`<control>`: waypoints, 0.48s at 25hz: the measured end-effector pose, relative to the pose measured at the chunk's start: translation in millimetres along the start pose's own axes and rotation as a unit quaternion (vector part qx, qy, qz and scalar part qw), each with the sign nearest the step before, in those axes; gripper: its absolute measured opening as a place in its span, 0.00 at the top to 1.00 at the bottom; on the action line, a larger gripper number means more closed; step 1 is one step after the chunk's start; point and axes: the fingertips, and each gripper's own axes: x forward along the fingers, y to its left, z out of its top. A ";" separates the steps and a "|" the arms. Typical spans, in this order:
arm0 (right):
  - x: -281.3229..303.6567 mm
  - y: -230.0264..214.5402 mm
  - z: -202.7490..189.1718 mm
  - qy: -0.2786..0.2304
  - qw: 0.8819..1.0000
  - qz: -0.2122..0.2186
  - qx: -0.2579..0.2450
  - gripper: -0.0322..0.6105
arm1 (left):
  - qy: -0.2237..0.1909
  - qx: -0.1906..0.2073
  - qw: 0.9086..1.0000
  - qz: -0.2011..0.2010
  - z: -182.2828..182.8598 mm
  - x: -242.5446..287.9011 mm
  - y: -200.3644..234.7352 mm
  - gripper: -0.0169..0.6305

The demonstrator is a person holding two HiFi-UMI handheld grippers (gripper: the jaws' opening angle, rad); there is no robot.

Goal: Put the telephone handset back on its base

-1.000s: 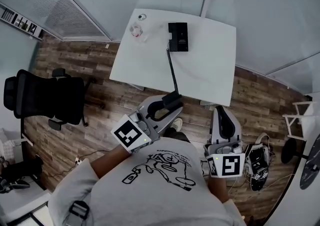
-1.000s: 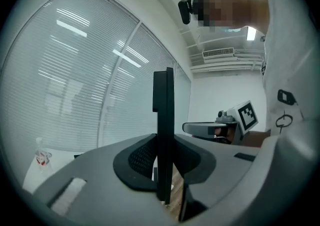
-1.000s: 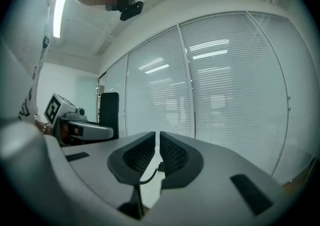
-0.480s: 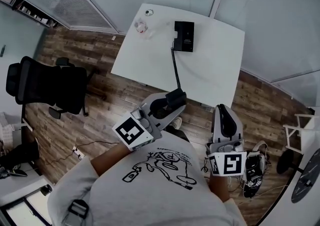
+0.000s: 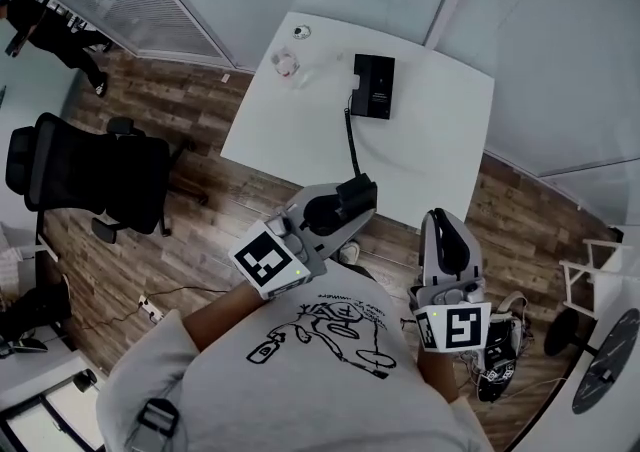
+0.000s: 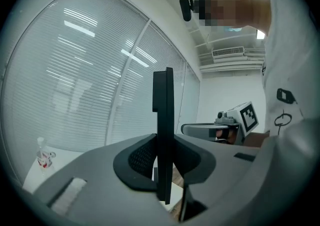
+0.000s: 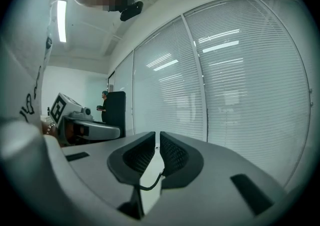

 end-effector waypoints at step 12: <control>124.7 6.3 11.2 0.026 0.998 0.040 -0.027 0.91 | -0.012 -0.024 1.000 0.005 20.1 11.8 117.2 0.86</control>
